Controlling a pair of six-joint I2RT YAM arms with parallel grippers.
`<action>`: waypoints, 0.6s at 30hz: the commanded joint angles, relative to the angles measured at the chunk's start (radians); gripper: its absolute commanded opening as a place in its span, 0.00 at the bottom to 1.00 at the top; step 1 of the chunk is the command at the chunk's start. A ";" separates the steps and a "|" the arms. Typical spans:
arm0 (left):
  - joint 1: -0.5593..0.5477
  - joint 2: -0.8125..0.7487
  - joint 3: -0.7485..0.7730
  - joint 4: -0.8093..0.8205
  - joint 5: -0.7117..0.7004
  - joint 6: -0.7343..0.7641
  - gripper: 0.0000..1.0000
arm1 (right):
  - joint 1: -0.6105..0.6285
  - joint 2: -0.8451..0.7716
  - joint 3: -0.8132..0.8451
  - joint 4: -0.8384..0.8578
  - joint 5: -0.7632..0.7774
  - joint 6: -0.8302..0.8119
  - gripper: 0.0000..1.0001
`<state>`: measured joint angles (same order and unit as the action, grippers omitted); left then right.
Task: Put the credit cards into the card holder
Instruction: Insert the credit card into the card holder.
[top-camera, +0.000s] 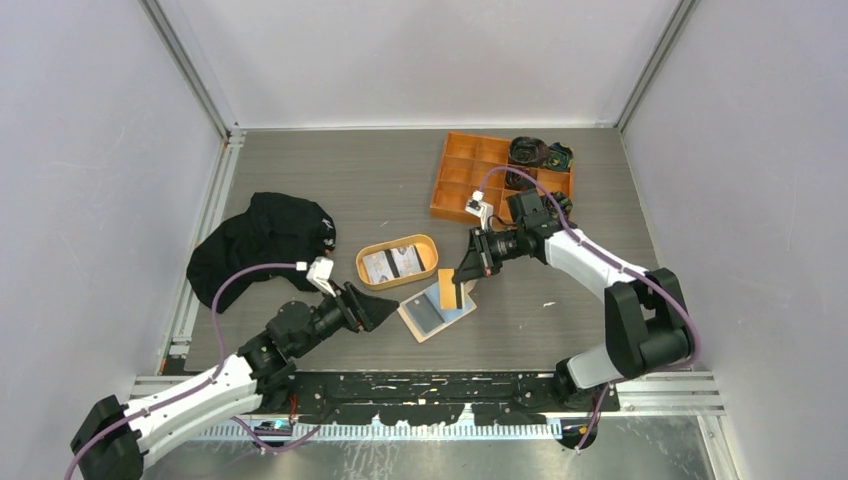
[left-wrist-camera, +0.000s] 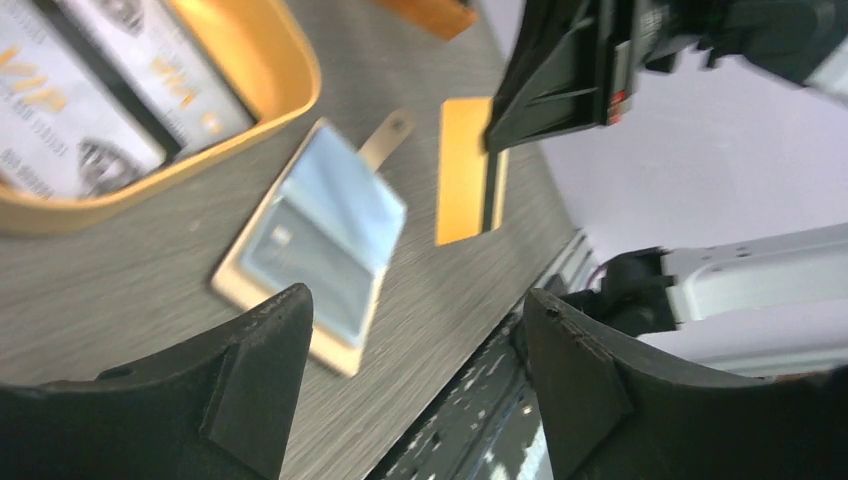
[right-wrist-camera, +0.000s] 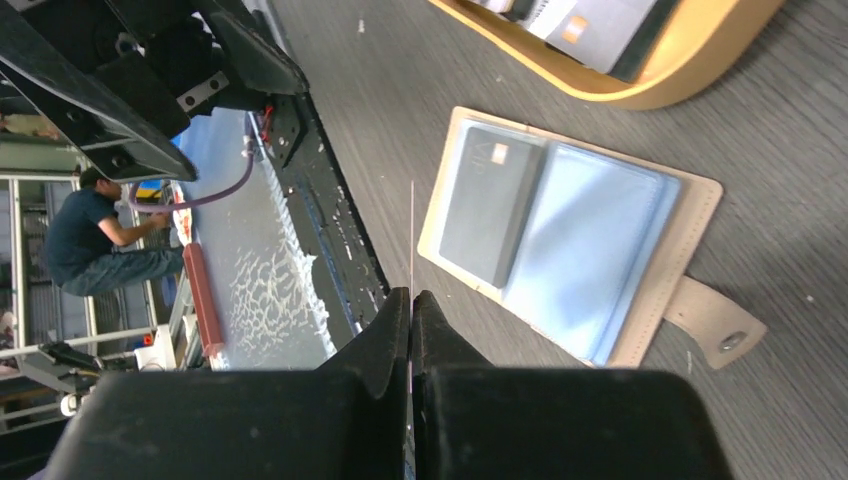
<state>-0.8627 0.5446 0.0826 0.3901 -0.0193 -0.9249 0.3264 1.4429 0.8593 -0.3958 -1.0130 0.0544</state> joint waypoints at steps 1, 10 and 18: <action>0.004 0.069 0.015 -0.079 -0.050 -0.087 0.73 | 0.003 0.050 0.063 0.042 0.041 0.020 0.01; -0.015 0.385 0.105 -0.074 -0.054 -0.242 0.61 | 0.018 0.167 0.106 0.024 0.114 0.019 0.01; -0.163 0.540 0.215 -0.201 -0.259 -0.337 0.60 | 0.046 0.224 0.150 -0.071 0.165 -0.092 0.01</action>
<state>-0.9745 1.0428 0.2131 0.2607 -0.1455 -1.1877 0.3603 1.6463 0.9531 -0.4145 -0.8749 0.0433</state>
